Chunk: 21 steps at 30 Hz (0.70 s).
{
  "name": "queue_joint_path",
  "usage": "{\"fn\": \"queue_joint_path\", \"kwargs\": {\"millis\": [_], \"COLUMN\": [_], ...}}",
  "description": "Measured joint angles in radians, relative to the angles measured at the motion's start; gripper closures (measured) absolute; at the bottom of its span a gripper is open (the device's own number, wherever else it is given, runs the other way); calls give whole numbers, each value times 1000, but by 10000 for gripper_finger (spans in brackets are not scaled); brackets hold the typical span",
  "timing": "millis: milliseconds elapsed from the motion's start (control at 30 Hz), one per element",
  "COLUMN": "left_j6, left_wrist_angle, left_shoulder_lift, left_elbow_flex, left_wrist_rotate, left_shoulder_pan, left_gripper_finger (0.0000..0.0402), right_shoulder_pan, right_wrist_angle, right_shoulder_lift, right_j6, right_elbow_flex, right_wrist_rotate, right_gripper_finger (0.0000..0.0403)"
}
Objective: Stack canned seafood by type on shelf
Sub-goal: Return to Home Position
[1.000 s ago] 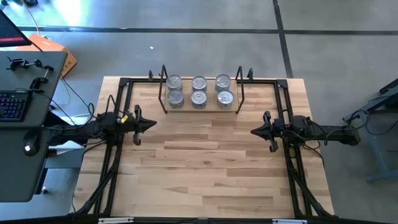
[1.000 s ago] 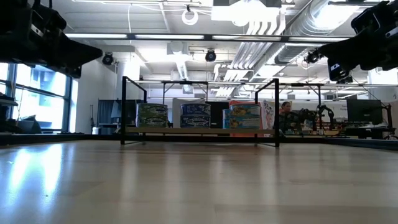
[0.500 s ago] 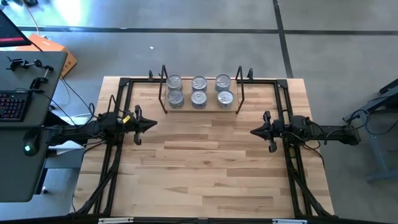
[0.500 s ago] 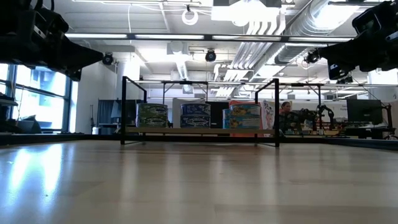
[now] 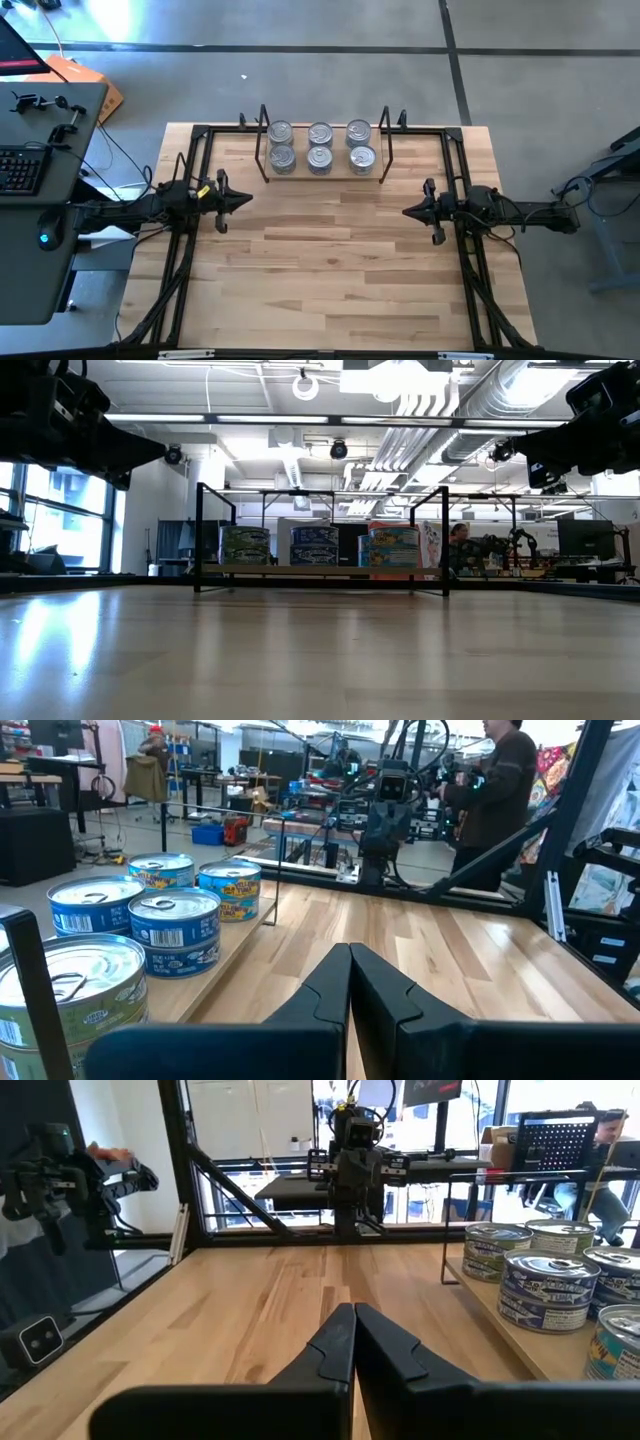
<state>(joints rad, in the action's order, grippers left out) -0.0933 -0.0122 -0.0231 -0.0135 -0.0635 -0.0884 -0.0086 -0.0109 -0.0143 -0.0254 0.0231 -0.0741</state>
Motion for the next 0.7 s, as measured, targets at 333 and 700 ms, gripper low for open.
{"fn": "queue_joint_path", "kwargs": {"millis": [333,700], "left_j6": [0,0], "left_wrist_angle": [-8,-7], "left_shoulder_lift": [19,19], "left_elbow_flex": [1,2], "left_wrist_rotate": [0,-1], "left_shoulder_pan": [17,16], "left_gripper_finger": [401,401], "right_shoulder_pan": [3,3], "right_wrist_angle": [37,37], "right_shoulder_lift": [13,10], "right_j6": [0,0], "right_elbow_flex": [-13,-13], "right_wrist_rotate": [3,3], "right_gripper_finger": [400,400]}}
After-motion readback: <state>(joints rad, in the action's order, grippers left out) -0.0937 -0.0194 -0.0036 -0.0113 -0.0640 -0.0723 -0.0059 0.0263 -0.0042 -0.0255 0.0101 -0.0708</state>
